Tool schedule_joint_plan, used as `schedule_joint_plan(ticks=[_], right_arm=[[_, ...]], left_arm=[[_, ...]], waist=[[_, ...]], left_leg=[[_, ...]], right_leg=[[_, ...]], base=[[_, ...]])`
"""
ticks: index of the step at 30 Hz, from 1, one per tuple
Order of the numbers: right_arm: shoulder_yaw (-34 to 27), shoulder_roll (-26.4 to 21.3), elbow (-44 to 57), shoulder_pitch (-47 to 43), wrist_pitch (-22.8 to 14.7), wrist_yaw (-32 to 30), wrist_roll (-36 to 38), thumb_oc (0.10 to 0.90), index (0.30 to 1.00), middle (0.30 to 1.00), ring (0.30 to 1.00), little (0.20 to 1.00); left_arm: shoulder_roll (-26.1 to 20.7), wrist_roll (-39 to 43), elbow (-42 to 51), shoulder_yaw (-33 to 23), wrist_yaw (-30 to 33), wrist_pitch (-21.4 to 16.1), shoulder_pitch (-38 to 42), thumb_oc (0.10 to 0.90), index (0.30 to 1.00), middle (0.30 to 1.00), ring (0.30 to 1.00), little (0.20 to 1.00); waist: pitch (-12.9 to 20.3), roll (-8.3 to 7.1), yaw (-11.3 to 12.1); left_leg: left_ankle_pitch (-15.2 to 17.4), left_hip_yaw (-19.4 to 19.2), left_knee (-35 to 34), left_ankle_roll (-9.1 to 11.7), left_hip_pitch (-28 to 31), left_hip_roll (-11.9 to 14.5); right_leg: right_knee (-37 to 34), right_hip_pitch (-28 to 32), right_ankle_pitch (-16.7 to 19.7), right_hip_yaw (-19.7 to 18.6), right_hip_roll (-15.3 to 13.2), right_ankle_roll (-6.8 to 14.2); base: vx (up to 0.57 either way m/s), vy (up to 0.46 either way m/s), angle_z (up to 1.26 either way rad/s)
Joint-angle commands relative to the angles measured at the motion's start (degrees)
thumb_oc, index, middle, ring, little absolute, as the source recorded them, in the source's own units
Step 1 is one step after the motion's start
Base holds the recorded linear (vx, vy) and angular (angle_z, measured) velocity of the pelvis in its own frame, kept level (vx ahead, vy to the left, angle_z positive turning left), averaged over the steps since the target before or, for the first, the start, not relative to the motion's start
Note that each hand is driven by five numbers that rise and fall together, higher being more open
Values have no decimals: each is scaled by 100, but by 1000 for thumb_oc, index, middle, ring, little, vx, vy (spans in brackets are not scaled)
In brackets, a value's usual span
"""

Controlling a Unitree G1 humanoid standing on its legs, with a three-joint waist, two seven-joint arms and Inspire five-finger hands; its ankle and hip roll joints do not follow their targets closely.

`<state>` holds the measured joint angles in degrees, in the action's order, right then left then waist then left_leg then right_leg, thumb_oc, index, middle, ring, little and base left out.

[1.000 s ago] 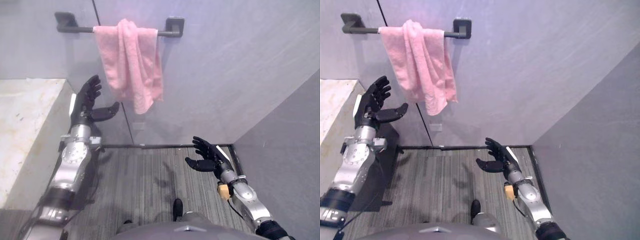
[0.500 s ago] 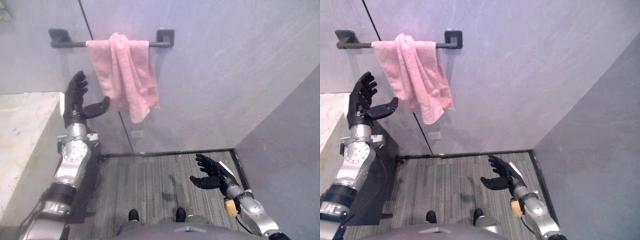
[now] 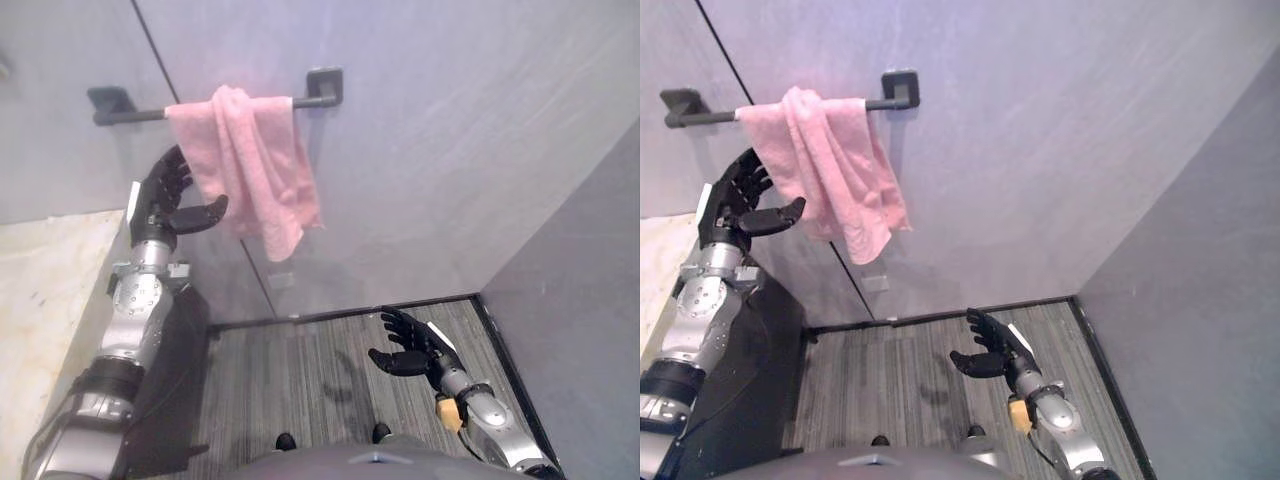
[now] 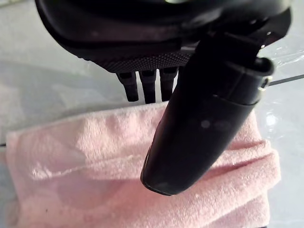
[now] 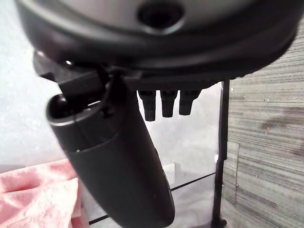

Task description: Organize the bathroom.

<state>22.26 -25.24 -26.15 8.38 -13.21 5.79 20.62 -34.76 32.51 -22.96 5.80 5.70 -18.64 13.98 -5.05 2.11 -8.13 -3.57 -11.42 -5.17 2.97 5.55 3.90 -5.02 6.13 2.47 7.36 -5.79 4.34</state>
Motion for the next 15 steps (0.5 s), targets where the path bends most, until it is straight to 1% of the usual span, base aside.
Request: schedule_joint_plan(ticks=[1, 3, 4, 6, 7, 9, 10, 12, 13, 14, 15], right_arm=[[224, -147, 329, -134, -406, 79, -82, 800, 900, 900, 900, 900], [232, -155, 327, -116, -400, 97, -83, 800, 900, 900, 900, 900], [238, -166, 331, -102, -407, 104, -70, 800, 900, 900, 900, 900], [237, -181, 346, -75, -424, 100, -50, 800, 900, 900, 900, 900], [238, -181, 349, -72, -423, 96, -51, 800, 900, 900, 900, 900], [236, -196, 369, -72, -442, 84, -16, 800, 900, 900, 900, 900], [230, -206, 392, -73, -452, 67, -4, 800, 900, 900, 900, 900], [221, -229, 434, -105, -459, 35, -7, 800, 900, 900, 900, 900], [222, -232, 432, -112, -463, 33, -2, 800, 900, 900, 900, 900], [224, -236, 425, -128, -461, 20, 3, 800, 900, 900, 900, 900], [226, -236, 422, -134, -456, 10, -5, 800, 900, 900, 900, 900]], left_arm=[[-589, 233, -388, -113, -93, -397, 1122, 755, 832, 832, 832, 832], [-648, 190, -547, -122, -66, -390, 1192, 718, 778, 778, 778, 778], [-680, 167, -600, -129, -47, -409, 1200, 673, 709, 709, 709, 709], [-734, 167, -664, -144, -14, -376, 1227, 637, 655, 655, 655, 655], [-738, 167, -677, -145, -14, -373, 1232, 629, 644, 644, 644, 644], [-775, 112, -781, -156, 10, -356, 1258, 546, 519, 519, 519, 519], [-791, 44, -783, -147, 75, -339, 1261, 478, 418, 418, 418, 418], [-809, 53, -818, -148, 198, -365, 1273, 433, 349, 349, 349, 349], [-812, 64, -834, -154, 202, -392, 1274, 456, 385, 385, 385, 385], [-813, 85, -846, -186, 165, -410, 1265, 566, 549, 549, 549, 549], [-812, 81, -842, -204, 148, -411, 1258, 577, 566, 566, 566, 566]], waist=[[437, -57, -65], [460, -49, -85], [466, -46, -91], [477, -43, -101], [480, -43, -103], [488, -40, -113], [492, -41, -110], [494, -42, -99], [495, -43, -96], [499, -47, -86], [502, -50, -82]], left_leg=[[197, 117, 17, -2, -27, 147], [221, 67, 17, -13, -10, 141], [233, 49, 17, -18, -1, 139], [255, 28, 17, -28, 19, 133], [258, 23, 17, -29, 22, 132], [272, -6, 17, -39, 37, 132], [284, -9, 17, -47, 43, 126], [311, -19, 17, -56, 70, 126], [316, -21, 17, -57, 75, 125], [326, -22, 17, -61, 86, 123], [330, -22, 17, -63, 90, 123]], right_leg=[[24, -72, -70, -32, -45, 205], [22, -79, -67, -37, -61, 224], [22, -78, -68, -38, -68, 231], [31, -74, -76, -35, -79, 246], [33, -74, -77, -34, -82, 248], [51, -84, -76, -41, -94, 261], [65, -92, -81, -50, -99, 268], [85, -84, -94, -38, -114, 279], [88, -81, -98, -35, -115, 280], [96, -76, -107, -32, -118, 280], [99, -75, -111, -32, -120, 280]], base=[[65, 46, -25], [57, 31, -17], [50, 28, -11], [47, 23, -10], [55, 24, -10], [44, 19, -6], [0, 0, 0], [20, 10, 0], [35, 17, -1], [0, 0, 0], [0, 0, 0]])
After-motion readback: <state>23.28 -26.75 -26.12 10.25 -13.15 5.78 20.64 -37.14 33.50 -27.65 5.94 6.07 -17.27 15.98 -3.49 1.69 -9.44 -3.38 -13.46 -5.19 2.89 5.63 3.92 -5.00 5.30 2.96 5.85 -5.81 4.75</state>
